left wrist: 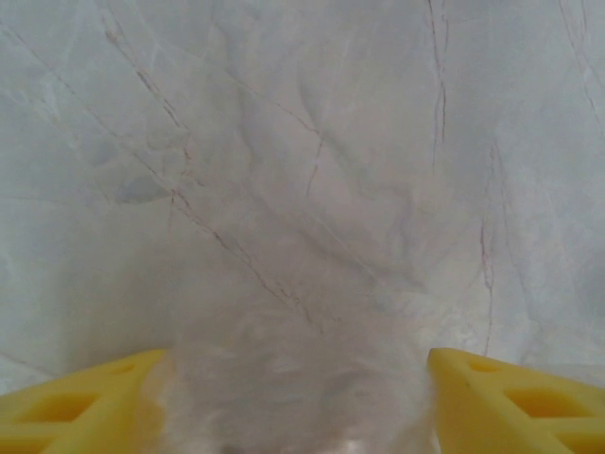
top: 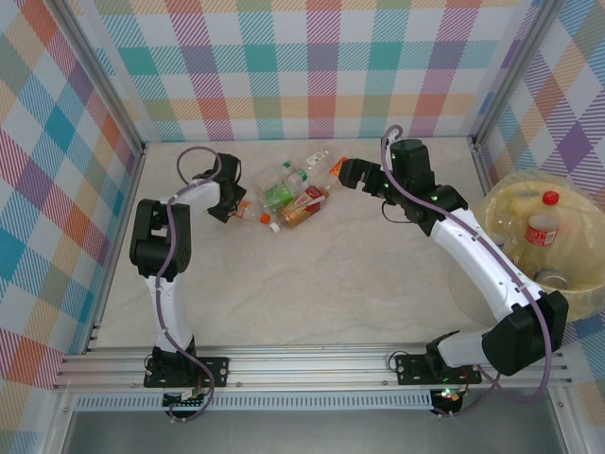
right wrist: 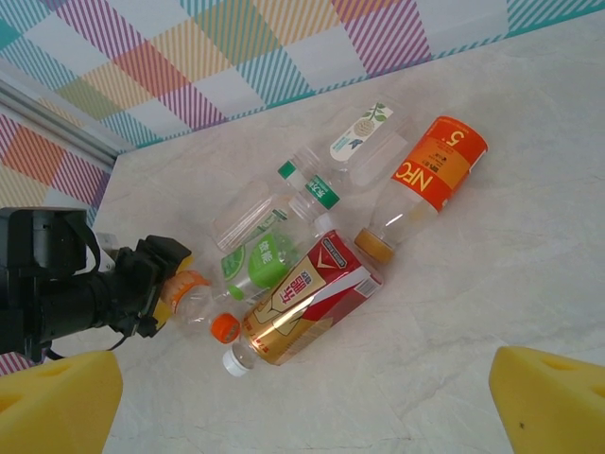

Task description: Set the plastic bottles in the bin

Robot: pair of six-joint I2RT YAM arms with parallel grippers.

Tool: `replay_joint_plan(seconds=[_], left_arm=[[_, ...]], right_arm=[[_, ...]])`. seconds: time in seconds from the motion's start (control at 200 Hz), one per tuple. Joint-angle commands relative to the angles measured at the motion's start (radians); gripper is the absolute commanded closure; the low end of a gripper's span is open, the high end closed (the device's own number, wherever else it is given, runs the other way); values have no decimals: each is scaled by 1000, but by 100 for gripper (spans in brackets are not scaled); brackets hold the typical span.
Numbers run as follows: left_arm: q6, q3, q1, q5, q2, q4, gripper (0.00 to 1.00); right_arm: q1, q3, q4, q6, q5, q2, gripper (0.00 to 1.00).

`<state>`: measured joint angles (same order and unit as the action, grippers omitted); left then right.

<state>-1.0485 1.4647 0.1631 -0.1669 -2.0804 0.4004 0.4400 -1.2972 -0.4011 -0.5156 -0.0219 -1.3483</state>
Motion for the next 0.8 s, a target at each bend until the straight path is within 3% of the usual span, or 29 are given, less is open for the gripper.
replay_joint_plan(seconds=[0.0,0.1,0.285,0.425,0.795], left_arm=[[1,-52,-15,33,13,-102,40],[47,-83,-15,19,76,-158,46],[262,-102,-3,63,221,-181,49],[369,-144,28,168,338,-239,50],[530,-71,272,369,432,-311,51]], right_arm=[[4,-16,-7,17,18,8,0],[5,-3,12,26,57,8,0],[5,52,117,9,170,3,0],[5,83,194,-17,233,-15,0],[15,216,490,-149,420,-54,0]])
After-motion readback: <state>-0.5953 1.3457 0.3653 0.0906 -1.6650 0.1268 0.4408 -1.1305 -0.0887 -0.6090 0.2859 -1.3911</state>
